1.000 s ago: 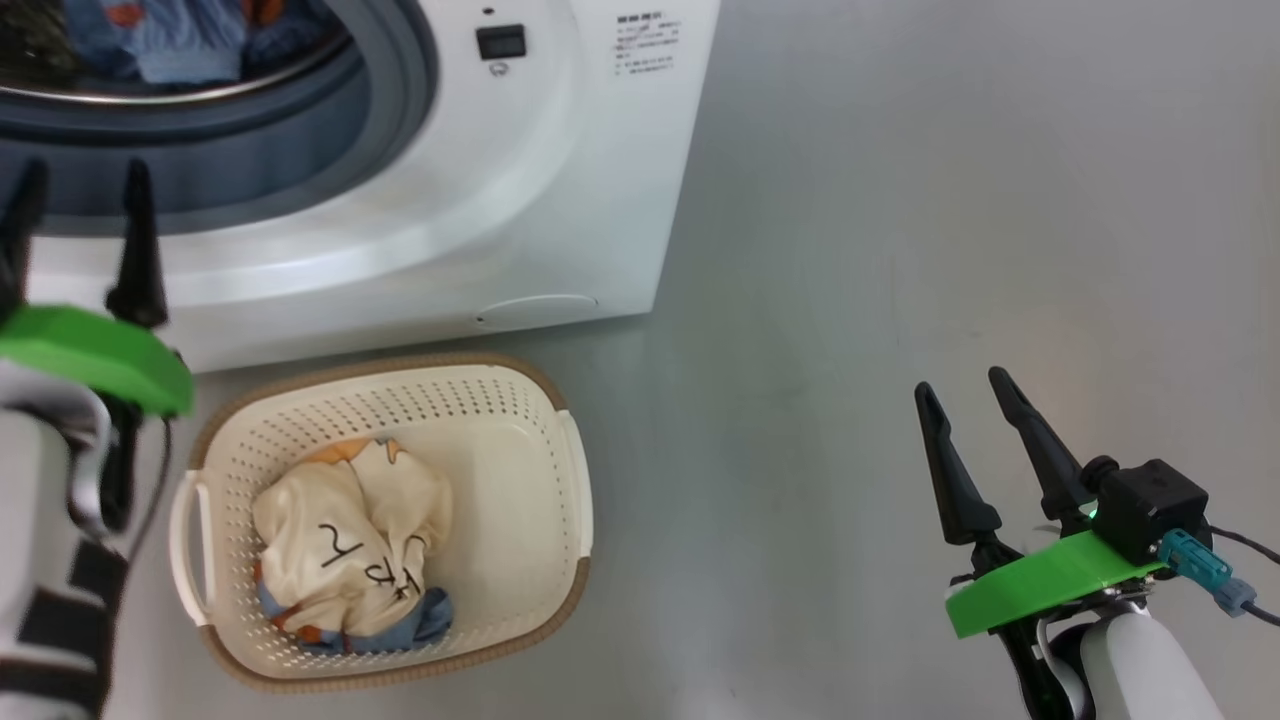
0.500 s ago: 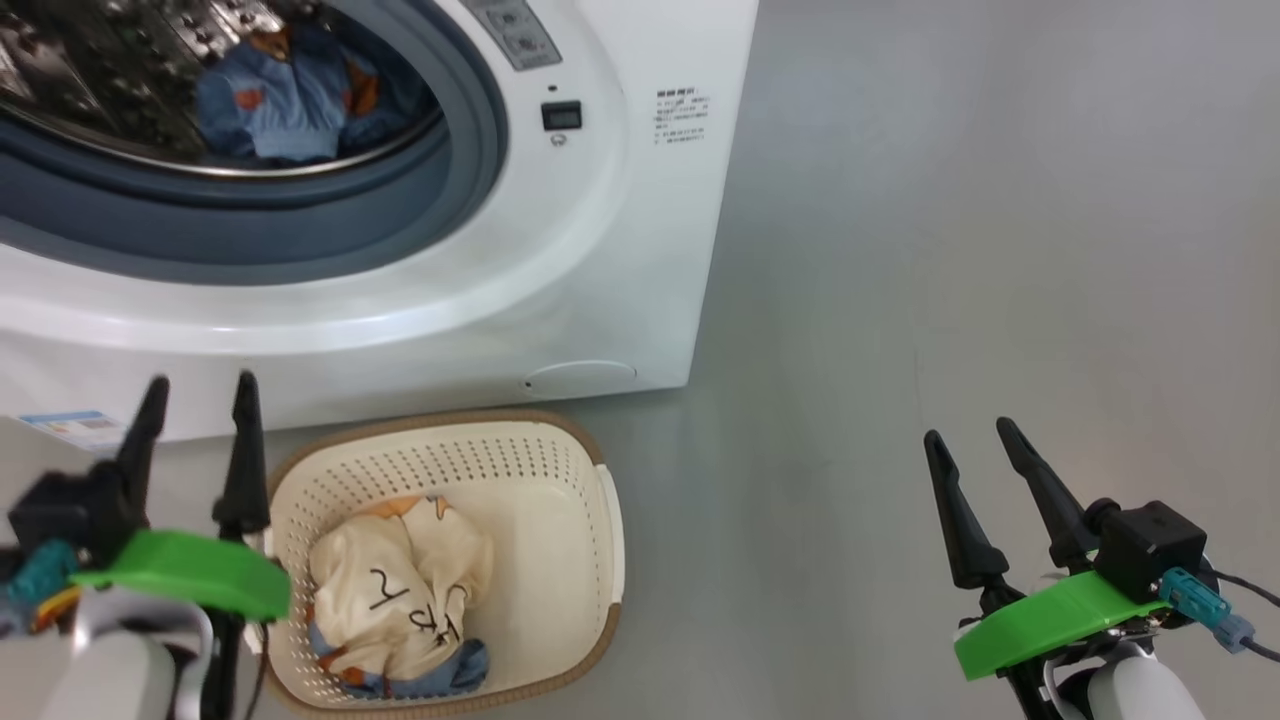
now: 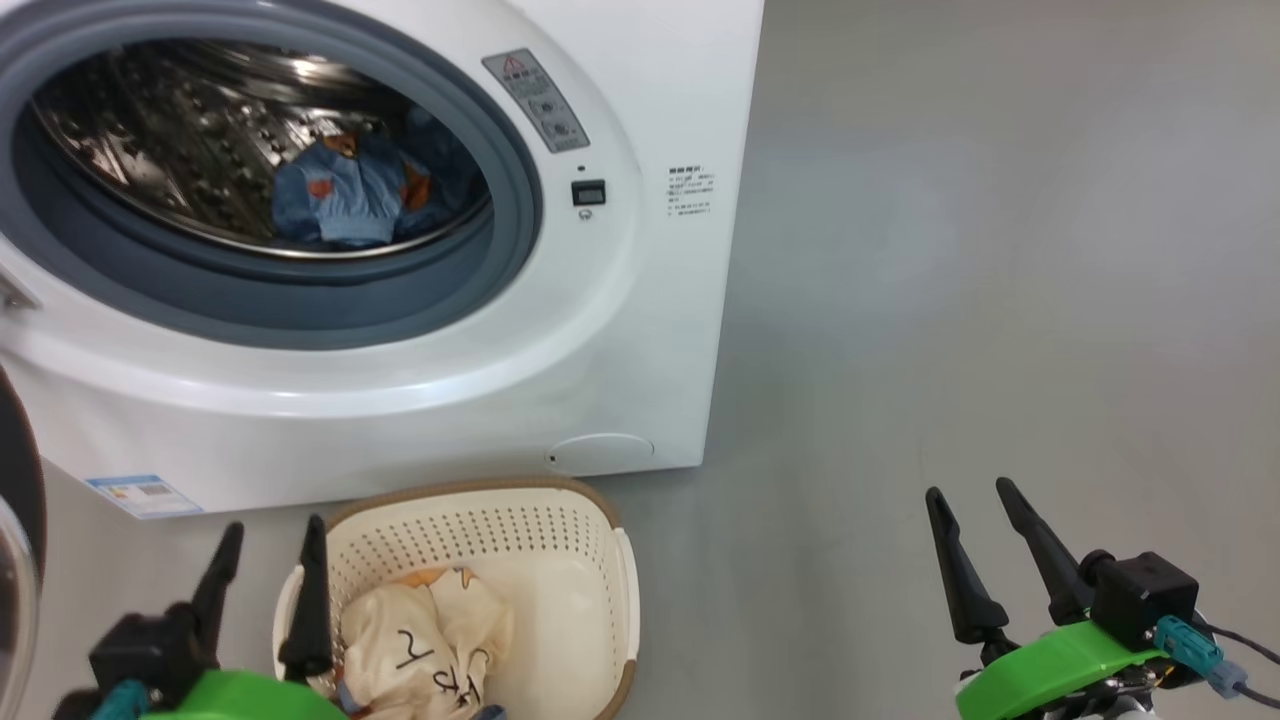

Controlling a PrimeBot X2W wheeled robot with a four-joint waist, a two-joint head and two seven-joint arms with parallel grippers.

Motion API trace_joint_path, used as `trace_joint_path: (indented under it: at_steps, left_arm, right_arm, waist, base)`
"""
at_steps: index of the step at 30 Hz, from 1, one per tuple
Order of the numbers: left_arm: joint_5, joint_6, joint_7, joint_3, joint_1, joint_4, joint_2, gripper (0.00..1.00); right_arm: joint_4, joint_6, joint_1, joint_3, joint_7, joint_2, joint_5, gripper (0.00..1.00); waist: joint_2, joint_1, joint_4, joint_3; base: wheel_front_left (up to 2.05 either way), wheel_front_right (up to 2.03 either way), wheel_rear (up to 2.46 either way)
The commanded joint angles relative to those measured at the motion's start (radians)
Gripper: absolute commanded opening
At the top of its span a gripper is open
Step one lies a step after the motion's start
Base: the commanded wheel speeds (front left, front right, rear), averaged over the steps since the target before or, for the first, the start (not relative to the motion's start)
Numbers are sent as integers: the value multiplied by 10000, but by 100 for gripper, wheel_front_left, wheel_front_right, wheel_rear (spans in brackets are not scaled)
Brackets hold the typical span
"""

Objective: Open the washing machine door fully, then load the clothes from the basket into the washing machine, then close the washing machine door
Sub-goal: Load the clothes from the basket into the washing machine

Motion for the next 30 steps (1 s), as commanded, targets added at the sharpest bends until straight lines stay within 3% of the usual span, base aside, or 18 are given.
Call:
trace_joint_path:
  at_steps: [1,11,30]
  left_arm:
    - [-45,69,-96,343,-8,-285,139,100]
    - [99,118,-204,247,994,-413,-305,100]
    - [664,-208,-226,567,1375,-711,-873,100]
  right_arm:
    - [-275,16,45,196,14,4,-94,100]
    - [-424,16,507,149,155,91,-117,100]
    - [-605,16,669,225,263,138,-104,100]
  waist:
    - [0,0,54,-330]
    - [0,0,90,-1070]
    - [0,0,76,-1231]
  base:
    - [0,0,0]
    - [0,0,0]
    - [0,0,0]
